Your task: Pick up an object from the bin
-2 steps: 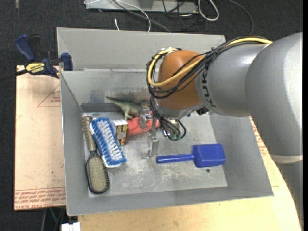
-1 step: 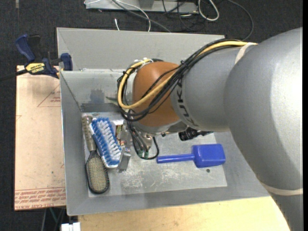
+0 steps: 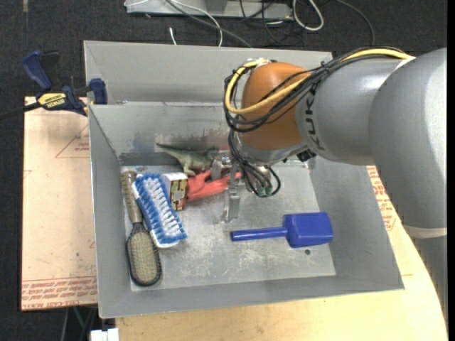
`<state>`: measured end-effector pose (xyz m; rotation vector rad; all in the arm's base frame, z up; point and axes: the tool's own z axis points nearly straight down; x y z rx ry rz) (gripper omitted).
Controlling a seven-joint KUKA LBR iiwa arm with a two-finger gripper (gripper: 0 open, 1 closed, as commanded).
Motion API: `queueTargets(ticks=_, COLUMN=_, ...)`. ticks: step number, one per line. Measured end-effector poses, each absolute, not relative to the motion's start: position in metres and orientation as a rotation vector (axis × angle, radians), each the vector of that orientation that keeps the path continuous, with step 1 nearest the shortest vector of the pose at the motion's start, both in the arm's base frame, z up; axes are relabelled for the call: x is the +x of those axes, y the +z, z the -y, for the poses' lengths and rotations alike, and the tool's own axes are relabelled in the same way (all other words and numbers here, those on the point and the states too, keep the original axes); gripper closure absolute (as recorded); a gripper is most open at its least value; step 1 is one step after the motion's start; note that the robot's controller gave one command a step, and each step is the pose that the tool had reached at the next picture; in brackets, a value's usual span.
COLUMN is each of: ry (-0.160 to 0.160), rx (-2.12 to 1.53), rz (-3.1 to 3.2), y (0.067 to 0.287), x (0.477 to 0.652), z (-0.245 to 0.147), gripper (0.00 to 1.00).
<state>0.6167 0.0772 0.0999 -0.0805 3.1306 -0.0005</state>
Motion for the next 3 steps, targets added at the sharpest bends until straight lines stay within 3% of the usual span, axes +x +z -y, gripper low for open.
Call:
queueTargets(ticks=1, ry=0.01, rx=-0.544, rz=-3.061, y=0.08, x=0.587, z=-0.168, gripper=0.0)
queueTargets(ticks=2, ry=0.004, rx=-0.062, rz=-3.122, y=0.073, x=0.626, z=-0.075, gripper=1.0)
queueTargets(ticks=3, ry=0.005, rx=-0.061, rz=-3.122, y=0.073, x=0.626, z=-0.075, gripper=1.0)
